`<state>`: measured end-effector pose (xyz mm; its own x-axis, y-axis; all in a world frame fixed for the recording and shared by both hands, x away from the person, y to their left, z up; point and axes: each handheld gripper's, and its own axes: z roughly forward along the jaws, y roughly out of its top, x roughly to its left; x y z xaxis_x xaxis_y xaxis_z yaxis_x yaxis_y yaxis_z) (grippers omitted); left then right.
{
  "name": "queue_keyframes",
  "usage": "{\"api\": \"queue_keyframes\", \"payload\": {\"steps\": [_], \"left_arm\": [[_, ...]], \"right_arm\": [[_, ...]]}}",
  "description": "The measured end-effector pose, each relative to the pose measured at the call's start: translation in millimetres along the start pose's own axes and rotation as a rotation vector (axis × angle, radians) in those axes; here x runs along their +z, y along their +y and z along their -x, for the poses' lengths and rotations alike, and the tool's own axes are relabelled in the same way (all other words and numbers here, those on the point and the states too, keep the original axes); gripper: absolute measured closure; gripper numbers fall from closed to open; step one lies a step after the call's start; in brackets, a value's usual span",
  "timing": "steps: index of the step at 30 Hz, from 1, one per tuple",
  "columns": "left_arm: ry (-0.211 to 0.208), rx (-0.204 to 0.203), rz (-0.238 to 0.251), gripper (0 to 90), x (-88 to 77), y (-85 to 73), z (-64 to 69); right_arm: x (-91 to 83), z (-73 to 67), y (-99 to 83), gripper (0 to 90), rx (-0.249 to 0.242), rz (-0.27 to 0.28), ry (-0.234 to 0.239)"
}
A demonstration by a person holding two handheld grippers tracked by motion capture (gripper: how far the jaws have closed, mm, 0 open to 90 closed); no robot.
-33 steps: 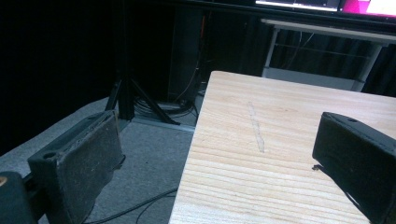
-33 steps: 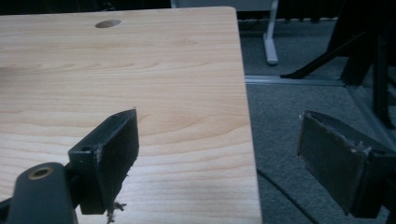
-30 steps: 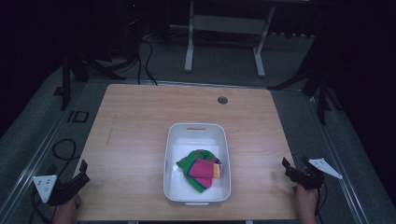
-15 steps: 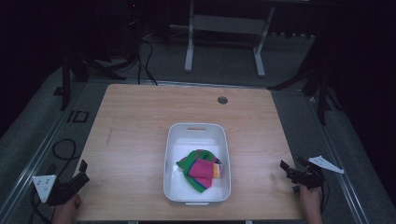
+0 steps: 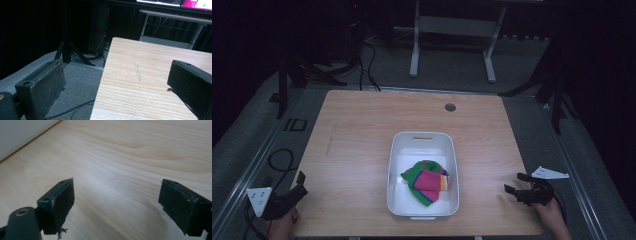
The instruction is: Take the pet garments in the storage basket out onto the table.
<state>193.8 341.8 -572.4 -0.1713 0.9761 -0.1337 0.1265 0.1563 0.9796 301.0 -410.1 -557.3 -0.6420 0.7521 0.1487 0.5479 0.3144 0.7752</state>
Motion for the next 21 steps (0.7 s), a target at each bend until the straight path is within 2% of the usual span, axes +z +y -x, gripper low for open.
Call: {"api": "queue_keyframes", "payload": {"steps": [6,8,15,18,21], "left_arm": [[-0.002,0.002,0.000,1.8,-0.1,0.0,0.0],[-0.003,0.002,0.000,1.8,-0.1,0.0,0.0],[-0.005,0.003,0.000,1.8,-0.1,0.0,-0.1],[-0.006,0.001,-0.003,1.8,-0.1,0.1,-0.2],[-0.007,0.001,-0.004,1.8,0.0,0.1,-0.3]], "right_arm": [[15.0,-14.0,10.4,13.7,-0.119,-0.112,0.093],[19.1,-18.9,13.8,13.7,-0.150,-0.134,0.120],[31.5,-39.3,24.5,14.1,-0.270,-0.168,0.226],[34.5,-46.7,30.1,14.2,-0.289,-0.164,0.267],[36.2,-54.4,36.9,14.2,-0.320,-0.173,0.280]]}}
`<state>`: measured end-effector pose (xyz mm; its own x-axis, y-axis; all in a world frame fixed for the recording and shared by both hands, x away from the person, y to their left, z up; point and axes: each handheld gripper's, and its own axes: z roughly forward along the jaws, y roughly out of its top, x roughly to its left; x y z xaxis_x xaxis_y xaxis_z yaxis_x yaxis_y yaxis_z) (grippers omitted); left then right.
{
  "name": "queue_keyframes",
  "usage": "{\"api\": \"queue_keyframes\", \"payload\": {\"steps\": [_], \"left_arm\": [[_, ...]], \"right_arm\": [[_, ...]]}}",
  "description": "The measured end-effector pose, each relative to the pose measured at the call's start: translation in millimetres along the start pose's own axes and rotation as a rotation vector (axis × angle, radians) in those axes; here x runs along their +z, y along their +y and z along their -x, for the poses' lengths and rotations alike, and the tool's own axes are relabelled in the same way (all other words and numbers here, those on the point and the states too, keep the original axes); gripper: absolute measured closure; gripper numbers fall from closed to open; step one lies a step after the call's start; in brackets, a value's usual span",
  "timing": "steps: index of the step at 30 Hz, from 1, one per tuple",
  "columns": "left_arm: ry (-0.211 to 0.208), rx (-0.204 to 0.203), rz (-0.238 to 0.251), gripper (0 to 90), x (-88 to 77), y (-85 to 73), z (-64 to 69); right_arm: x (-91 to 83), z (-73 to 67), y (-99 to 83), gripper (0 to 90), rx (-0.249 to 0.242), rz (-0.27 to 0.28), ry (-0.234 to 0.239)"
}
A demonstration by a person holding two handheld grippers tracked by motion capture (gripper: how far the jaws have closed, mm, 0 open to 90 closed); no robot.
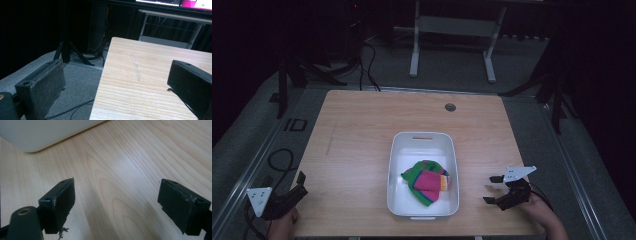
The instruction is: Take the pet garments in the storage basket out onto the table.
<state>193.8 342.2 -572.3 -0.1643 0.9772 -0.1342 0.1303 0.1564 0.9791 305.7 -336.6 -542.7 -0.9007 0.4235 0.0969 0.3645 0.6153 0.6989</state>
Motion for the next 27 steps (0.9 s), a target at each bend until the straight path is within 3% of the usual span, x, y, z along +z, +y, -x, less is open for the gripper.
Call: {"api": "queue_keyframes", "payload": {"steps": [11,20,27], "left_arm": [[-0.001,-0.003,-0.001,1.8,0.0,0.0,-0.2],[-0.004,0.000,-0.002,1.8,0.0,0.1,-0.1],[-0.006,0.000,-0.004,1.8,0.1,0.2,-0.3]], "right_arm": [[-5.9,-18.1,40.2,14.3,-0.077,-0.001,0.097],[-11.7,-35.2,80.8,13.3,-0.151,0.012,0.064],[-12.9,-47.5,119.0,13.4,-0.187,0.001,0.110]]}}
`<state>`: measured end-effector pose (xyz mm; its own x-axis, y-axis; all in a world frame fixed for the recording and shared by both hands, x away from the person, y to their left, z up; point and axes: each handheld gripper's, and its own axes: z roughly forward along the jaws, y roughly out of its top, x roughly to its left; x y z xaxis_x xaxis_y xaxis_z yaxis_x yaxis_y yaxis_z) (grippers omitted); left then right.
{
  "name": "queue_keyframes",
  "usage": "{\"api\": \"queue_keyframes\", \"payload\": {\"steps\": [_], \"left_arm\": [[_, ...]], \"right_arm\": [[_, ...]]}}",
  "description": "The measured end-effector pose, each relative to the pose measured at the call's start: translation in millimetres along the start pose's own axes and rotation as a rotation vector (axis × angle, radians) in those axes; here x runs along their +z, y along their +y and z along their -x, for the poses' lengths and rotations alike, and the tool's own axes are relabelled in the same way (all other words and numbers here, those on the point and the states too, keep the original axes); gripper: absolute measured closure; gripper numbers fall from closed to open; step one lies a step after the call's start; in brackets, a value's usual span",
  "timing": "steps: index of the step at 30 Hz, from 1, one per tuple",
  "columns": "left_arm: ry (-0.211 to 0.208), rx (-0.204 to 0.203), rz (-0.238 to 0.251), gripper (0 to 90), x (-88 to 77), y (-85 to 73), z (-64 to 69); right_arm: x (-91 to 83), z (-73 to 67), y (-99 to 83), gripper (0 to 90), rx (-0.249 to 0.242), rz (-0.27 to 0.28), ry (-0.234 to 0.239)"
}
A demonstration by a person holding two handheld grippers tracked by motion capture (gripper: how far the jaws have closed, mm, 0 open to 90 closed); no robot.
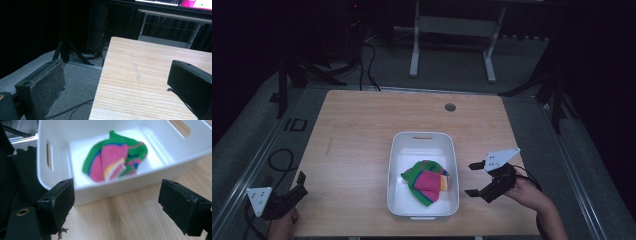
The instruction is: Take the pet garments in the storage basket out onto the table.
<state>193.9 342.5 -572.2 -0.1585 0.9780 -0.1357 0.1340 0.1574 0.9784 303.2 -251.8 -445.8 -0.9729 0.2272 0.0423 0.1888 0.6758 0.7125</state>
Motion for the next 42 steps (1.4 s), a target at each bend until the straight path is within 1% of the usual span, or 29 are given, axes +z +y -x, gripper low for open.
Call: {"api": "queue_keyframes", "payload": {"steps": [4,5,8,10,12,14,15,17,20,21,28,32,34,35,36,37,39,40,41,42], "left_arm": [[-0.001,-0.001,0.000,1.8,0.0,0.0,-0.2],[-0.001,-0.002,-0.001,1.8,0.1,0.0,-0.2],[-0.003,-0.002,-0.001,1.8,0.1,0.0,-0.3],[-0.003,-0.003,-0.001,1.8,0.1,0.0,-0.4],[-0.004,-0.003,-0.001,1.8,0.2,0.0,-0.4],[-0.006,-0.003,-0.001,1.8,0.2,0.0,-0.4],[-0.006,-0.002,-0.001,1.8,0.2,0.0,-0.3],[-0.005,0.003,0.000,1.8,0.0,0.0,0.2],[-0.007,0.005,-0.001,1.8,0.0,0.0,0.2],[-0.007,0.003,0.000,1.8,0.0,0.0,0.1],[-0.010,0.001,-0.001,1.8,0.1,0.0,-0.2],[-0.012,0.000,-0.002,1.8,0.3,0.1,-0.3],[-0.012,-0.001,-0.002,1.8,0.3,0.1,-0.4],[-0.013,-0.001,-0.002,1.8,0.4,0.1,-0.4],[-0.014,-0.001,-0.003,1.8,0.5,0.1,-0.5],[-0.014,-0.001,-0.004,1.8,0.5,0.1,-0.5],[-0.015,0.000,-0.004,1.8,0.5,0.2,-0.7],[-0.015,0.000,-0.004,1.8,0.5,0.2,-0.7],[-0.016,-0.001,-0.004,1.8,0.5,0.2,-0.6],[-0.015,0.000,-0.004,1.8,0.5,0.2,-0.7]], "right_arm": [[6.0,-1.3,20.3,13.2,-0.011,-0.019,0.035],[8.2,-1.6,24.8,13.2,-0.016,-0.024,0.037],[16.7,-1.8,37.0,13.2,-0.019,-0.050,0.063],[24.0,-2.5,43.7,13.0,-0.028,-0.079,0.079],[32.1,-4.2,49.2,12.8,-0.041,-0.105,0.087],[40.6,-5.9,53.8,12.7,-0.056,-0.124,0.080],[44.6,-5.7,56.0,12.7,-0.055,-0.134,0.091],[53.1,-5.1,60.2,12.8,-0.054,-0.149,0.095],[66.5,-3.4,66.2,12.7,-0.063,-0.184,0.079],[71.1,-2.6,67.9,12.7,-0.059,-0.195,0.082],[100.5,6.9,73.9,12.7,-0.048,-0.270,0.029],[113.2,14.8,73.7,12.7,-0.031,-0.313,0.000],[118.7,18.3,73.7,12.0,-0.015,-0.343,-0.005],[118.7,18.3,73.7,12.0,-0.015,-0.343,-0.005],[125.6,20.7,74.6,11.6,-0.010,-0.384,-0.007],[125.6,20.7,74.6,11.6,-0.010,-0.384,-0.007],[130.5,20.3,75.5,11.0,-0.014,-0.422,-0.010],[137.0,19.8,76.1,11.0,-0.022,-0.455,-0.019],[137.0,19.8,76.1,11.0,-0.022,-0.455,-0.019],[142.0,19.5,75.5,11.0,-0.029,-0.485,-0.027]]}}
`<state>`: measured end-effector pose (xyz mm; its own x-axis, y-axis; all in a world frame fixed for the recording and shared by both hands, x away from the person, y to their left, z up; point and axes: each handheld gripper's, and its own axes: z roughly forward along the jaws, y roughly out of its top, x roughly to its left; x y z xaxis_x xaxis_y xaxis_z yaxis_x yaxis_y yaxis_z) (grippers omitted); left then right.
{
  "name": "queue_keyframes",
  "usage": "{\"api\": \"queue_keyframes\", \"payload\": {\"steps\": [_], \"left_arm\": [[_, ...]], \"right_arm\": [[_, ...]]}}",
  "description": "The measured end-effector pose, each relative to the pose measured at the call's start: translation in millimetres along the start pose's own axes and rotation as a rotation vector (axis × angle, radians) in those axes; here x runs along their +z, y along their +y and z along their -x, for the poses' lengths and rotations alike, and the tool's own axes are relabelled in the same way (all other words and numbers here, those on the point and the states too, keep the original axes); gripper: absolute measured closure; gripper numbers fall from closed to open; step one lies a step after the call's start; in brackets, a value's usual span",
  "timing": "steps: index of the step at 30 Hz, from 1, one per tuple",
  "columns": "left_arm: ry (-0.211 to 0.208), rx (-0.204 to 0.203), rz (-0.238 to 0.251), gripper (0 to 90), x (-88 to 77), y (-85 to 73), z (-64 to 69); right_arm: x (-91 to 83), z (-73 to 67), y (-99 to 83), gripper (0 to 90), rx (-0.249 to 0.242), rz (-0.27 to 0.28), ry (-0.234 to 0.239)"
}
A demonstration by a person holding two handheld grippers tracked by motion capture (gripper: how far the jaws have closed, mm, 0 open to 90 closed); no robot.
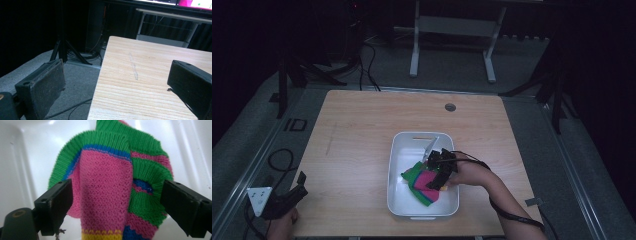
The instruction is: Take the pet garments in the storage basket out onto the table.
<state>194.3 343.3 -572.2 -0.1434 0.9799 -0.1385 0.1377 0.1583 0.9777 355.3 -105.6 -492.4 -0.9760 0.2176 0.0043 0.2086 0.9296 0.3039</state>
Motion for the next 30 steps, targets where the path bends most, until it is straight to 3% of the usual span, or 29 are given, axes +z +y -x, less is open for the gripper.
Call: {"api": "queue_keyframes", "payload": {"steps": [3,4,7,10,12,14,15,16,17,18,25,30], "left_arm": [[-0.001,-0.001,0.000,1.8,0.0,0.0,-0.1],[-0.002,0.000,-0.001,1.8,0.0,0.0,-0.1],[-0.003,0.000,-0.002,1.8,0.1,0.1,-0.2],[-0.002,0.002,-0.004,1.8,0.2,0.1,-0.1],[-0.002,0.001,-0.002,1.8,0.2,0.1,0.0],[-0.001,-0.001,-0.002,1.8,0.1,0.1,-0.1],[-0.001,-0.001,-0.002,1.8,0.1,0.1,-0.1],[-0.002,-0.001,-0.004,1.8,0.3,0.2,-0.3],[-0.001,-0.001,-0.005,1.8,0.3,0.2,-0.3],[-0.001,-0.002,-0.004,1.8,0.3,0.2,-0.3],[-0.001,-0.006,-0.008,1.8,0.6,0.4,-0.4],[0.001,-0.003,-0.006,1.8,0.5,0.3,-0.2]], "right_arm": [[6.1,-0.7,1.1,11.0,-0.005,-0.040,-0.013],[12.6,-2.2,2.3,12.0,-0.025,-0.078,-0.038],[18.9,-5.2,4.3,15.5,-0.046,-0.115,-0.041],[29.0,-10.2,5.2,20.9,-0.083,-0.191,-0.059],[30.1,-10.7,4.8,22.3,-0.087,-0.192,-0.066],[28.6,-11.2,4.6,36.0,-0.090,-0.180,-0.085],[28.6,-11.2,4.6,36.0,-0.090,-0.180,-0.085],[26.2,-11.7,4.5,42.6,-0.088,-0.171,-0.093],[19.4,-10.8,4.7,64.3,-0.092,-0.143,-0.099],[16.5,-10.3,4.6,67.5,-0.088,-0.137,-0.101],[-8.5,-8.9,4.2,71.8,-0.062,-0.035,-0.123],[-34.1,-12.1,8.6,72.1,-0.078,0.037,-0.127]]}}
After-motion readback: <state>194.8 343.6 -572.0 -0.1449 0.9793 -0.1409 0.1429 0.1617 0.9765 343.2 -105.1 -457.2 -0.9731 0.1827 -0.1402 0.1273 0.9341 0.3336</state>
